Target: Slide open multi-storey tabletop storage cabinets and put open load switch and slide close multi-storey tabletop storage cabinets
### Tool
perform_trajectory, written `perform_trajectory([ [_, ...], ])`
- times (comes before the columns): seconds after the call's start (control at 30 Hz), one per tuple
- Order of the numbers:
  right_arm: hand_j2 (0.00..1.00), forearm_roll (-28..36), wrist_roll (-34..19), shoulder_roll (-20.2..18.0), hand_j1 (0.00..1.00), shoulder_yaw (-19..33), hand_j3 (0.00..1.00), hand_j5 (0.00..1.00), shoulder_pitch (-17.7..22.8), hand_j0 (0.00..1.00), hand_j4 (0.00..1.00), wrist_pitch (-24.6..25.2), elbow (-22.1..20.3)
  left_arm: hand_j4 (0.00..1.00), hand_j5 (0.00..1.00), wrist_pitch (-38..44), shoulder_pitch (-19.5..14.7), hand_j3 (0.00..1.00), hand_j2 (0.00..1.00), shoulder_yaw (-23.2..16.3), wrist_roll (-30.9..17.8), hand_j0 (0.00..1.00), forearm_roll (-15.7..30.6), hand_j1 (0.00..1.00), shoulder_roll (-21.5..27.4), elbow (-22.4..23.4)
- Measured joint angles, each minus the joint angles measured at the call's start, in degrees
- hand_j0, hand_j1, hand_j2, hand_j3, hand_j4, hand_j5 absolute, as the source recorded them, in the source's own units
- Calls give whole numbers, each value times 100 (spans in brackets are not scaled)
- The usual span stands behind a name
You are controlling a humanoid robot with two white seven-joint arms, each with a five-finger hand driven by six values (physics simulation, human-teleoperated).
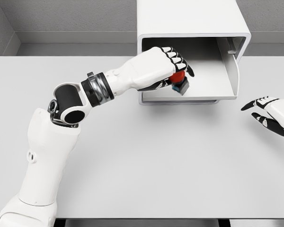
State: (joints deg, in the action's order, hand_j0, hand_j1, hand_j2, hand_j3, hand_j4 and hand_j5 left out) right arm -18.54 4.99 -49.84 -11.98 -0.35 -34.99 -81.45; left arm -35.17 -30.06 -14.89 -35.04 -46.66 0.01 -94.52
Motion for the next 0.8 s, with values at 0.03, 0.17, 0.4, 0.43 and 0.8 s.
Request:
perform_trajectory([
  [0.03, 54, 0, 0, 0, 54, 0, 54, 54, 0, 54, 54, 0, 0, 71, 71, 0, 0, 71, 71, 0, 0, 71, 0, 71, 0, -4],
  [0.17, 54, 0, 0, 0, 54, 0, 54, 54, 0, 54, 54, 0, 1, 78, 78, 0, -35, 78, 78, 6, 0, 78, 1, 78, 0, -21],
  [0.4, 54, 0, 0, 0, 54, 0, 54, 54, 0, 54, 54, 0, 1, 100, 100, -1, -35, 100, 100, 67, 0, 100, 3, 100, 0, -112],
  [0.43, 54, 0, 0, 0, 54, 0, 54, 54, 0, 54, 54, 0, 1, 100, 100, -2, -18, 100, 100, 107, -1, 100, 4, 100, 0, -177],
  [0.8, 55, 40, 7, -1, 55, -14, 55, 55, 237, 55, 55, 0, -404, 100, 100, -2, 465, 100, 100, 1192, -1, 100, 1215, 100, 386, -840],
])
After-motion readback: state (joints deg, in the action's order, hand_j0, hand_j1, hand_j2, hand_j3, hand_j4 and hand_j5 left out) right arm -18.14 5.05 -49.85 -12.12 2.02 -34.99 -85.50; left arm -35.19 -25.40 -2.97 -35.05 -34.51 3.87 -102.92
